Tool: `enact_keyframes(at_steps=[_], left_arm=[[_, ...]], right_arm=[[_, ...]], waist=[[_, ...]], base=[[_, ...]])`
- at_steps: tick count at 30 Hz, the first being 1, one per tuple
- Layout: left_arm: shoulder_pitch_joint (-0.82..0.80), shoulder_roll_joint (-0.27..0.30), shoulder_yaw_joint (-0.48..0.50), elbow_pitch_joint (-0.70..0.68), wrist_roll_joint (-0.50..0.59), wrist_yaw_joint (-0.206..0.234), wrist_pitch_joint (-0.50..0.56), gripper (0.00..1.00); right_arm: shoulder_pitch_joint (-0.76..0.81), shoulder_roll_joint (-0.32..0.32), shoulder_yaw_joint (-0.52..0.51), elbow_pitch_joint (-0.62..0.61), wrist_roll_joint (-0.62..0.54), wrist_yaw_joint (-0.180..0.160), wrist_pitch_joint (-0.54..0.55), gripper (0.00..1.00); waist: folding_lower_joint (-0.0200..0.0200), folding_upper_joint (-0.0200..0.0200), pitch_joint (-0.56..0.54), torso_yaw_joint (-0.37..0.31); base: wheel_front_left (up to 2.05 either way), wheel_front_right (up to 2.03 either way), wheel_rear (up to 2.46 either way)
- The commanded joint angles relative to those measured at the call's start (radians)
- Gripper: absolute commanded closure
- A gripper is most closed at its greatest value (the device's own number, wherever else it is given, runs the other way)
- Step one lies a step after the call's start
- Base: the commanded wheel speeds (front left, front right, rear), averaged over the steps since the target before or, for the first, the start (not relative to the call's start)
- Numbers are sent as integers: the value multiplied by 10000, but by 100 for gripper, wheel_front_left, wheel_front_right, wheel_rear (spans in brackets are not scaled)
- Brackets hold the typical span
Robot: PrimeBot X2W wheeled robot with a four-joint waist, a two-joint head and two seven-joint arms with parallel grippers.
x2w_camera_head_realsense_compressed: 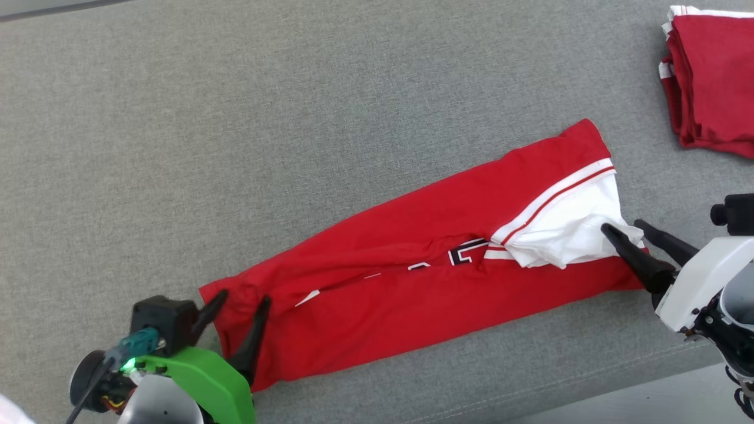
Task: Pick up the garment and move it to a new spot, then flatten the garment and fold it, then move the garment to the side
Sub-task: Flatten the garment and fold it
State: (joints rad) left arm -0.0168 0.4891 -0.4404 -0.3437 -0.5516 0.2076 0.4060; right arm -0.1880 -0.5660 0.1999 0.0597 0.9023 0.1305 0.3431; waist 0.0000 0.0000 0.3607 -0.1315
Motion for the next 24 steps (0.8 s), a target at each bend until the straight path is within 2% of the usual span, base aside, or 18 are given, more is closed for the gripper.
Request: enact_keyframes(at_steps=[1,6,9,12,16,21,22,24], left_arm=[[238,-93,185,49,156,249,-349,0],[375,-477,717,109,1265,968,-2642,0],[294,-873,1100,331,1931,1504,-4391,0],[240,-1226,1229,889,2342,1774,-5840,0],[157,-1699,1215,1576,2495,1791,-6556,0],[37,-2439,1457,2057,2732,1515,-6727,0],[38,-2633,1609,2037,2898,1471,-6710,0],[176,-2918,1878,2034,3177,1379,-6714,0]], right_arm=[[-98,33,-141,-31,-133,1,-53,0],[-734,327,-584,57,-399,1,214,0],[-1282,637,-540,599,-935,0,594,0],[-1747,828,-262,1493,-1557,0,1056,0],[-2156,1057,-4,2483,-1724,1,1338,0],[-2079,1202,394,3525,-1280,1,1700,0],[-2033,1190,411,3621,-1150,1,1588,100],[-2001,1083,184,3758,-817,1,1303,100]], waist=[[0,0,17,-35],[0,0,111,-105],[0,0,169,-57],[0,0,190,110],[0,0,180,440],[0,0,-3,850],[0,0,-59,932],[0,0,-180,1047]], base=[[0,0,0],[0,0,0],[0,0,0],[0,0,0],[0,0,0],[0,0,0],[0,0,0],[0,0,0]])
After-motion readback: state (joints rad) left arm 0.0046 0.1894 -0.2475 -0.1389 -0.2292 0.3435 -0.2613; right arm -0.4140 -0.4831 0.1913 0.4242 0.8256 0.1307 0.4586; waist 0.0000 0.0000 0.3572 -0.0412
